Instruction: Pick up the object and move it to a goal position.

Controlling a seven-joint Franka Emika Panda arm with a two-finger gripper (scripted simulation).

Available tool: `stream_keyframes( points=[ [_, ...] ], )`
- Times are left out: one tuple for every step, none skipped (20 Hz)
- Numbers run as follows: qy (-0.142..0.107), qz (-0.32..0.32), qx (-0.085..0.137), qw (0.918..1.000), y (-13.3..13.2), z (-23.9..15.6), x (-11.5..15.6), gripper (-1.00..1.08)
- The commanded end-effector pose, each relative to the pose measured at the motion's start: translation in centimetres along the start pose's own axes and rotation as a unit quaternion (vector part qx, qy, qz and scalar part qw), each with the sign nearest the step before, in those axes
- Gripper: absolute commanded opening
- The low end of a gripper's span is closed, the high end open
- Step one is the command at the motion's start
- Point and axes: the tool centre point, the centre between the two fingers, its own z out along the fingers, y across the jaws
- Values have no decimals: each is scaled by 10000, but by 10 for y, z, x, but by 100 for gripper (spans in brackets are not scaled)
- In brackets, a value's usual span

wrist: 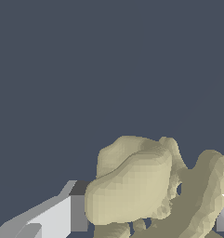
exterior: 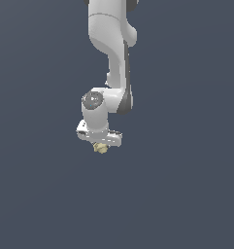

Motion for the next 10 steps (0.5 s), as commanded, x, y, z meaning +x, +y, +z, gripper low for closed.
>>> stream_keyframes(
  points=[
    [4, -3, 1, 10000, -6, -9, -9, -100],
    [4, -3, 1, 10000, -9, -13, -13, -100],
    [4, -3, 1, 10000, -12, -17, -17, -100],
    [4, -3, 1, 10000, -16, -22, -22, -100],
    [4, -3, 1, 10000, -19, -27, -28, -100],
    [4, -3, 1, 10000, -23, -32, -33, -100],
    [4, -3, 1, 10000, -27, -38, -39, -100],
    [2, -4, 2, 10000, -32, -44, -46, -100],
    [2, -4, 2, 10000, -36, -50, -52, -100],
    [2, -4, 2, 10000, -41, -56, -58, -100]
  ],
)
